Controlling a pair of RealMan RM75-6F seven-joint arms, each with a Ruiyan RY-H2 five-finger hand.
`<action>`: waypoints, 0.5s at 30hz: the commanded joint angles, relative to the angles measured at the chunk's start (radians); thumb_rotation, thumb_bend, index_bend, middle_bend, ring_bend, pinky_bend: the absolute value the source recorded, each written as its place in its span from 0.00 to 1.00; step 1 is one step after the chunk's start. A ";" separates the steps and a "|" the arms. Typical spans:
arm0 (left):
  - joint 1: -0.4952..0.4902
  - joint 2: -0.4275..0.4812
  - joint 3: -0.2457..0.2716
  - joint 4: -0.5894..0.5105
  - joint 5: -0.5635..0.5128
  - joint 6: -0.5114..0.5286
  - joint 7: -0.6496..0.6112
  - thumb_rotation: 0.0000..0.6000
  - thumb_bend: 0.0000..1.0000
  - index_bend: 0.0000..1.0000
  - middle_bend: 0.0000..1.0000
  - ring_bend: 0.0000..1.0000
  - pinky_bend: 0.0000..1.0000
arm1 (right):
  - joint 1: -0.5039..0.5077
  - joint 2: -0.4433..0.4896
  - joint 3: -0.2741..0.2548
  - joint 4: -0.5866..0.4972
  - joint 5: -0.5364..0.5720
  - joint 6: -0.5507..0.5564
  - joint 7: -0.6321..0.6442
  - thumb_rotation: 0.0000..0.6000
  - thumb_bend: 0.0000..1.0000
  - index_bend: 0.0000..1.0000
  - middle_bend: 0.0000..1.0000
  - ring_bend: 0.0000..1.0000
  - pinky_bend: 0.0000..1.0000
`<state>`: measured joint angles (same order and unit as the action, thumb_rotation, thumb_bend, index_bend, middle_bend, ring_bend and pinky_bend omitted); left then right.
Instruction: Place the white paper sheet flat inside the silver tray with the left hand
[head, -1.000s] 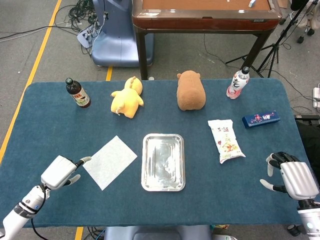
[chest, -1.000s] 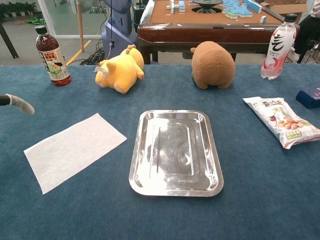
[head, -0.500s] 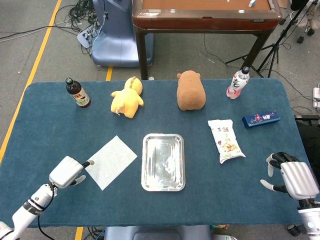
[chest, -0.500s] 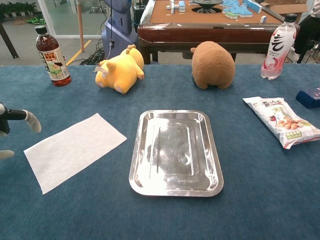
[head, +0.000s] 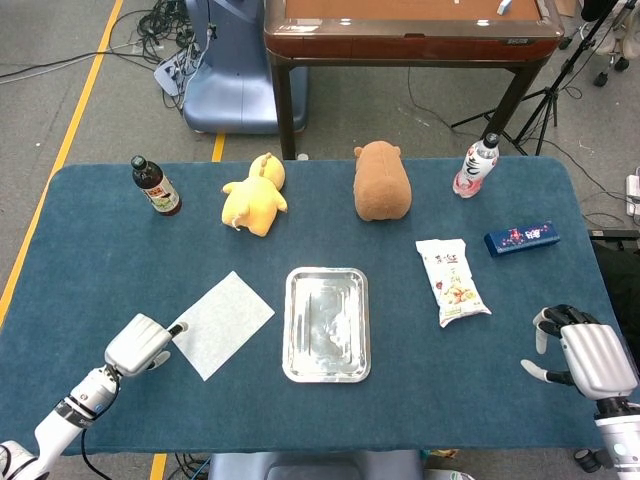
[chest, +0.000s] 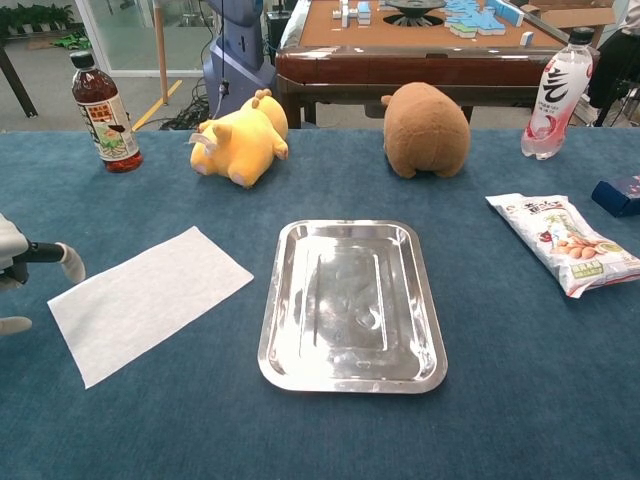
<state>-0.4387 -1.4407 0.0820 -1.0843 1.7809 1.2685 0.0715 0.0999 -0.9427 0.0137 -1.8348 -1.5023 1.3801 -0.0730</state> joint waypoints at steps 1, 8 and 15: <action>0.000 -0.015 0.004 0.030 0.001 0.012 -0.018 1.00 0.14 0.36 1.00 0.95 1.00 | 0.000 -0.001 -0.001 -0.001 0.000 -0.002 -0.002 1.00 0.10 0.68 0.41 0.26 0.36; -0.002 -0.048 0.017 0.088 0.004 0.023 -0.044 1.00 0.13 0.36 1.00 0.96 1.00 | 0.002 -0.003 -0.004 -0.002 0.000 -0.008 -0.004 1.00 0.11 0.68 0.41 0.26 0.36; -0.005 -0.072 0.020 0.113 -0.005 0.020 -0.045 1.00 0.13 0.36 1.00 0.96 1.00 | 0.002 -0.003 -0.005 -0.001 0.001 -0.010 -0.004 1.00 0.10 0.68 0.41 0.26 0.36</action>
<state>-0.4432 -1.5118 0.1027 -0.9718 1.7764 1.2891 0.0268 0.1022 -0.9456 0.0090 -1.8359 -1.5011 1.3695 -0.0774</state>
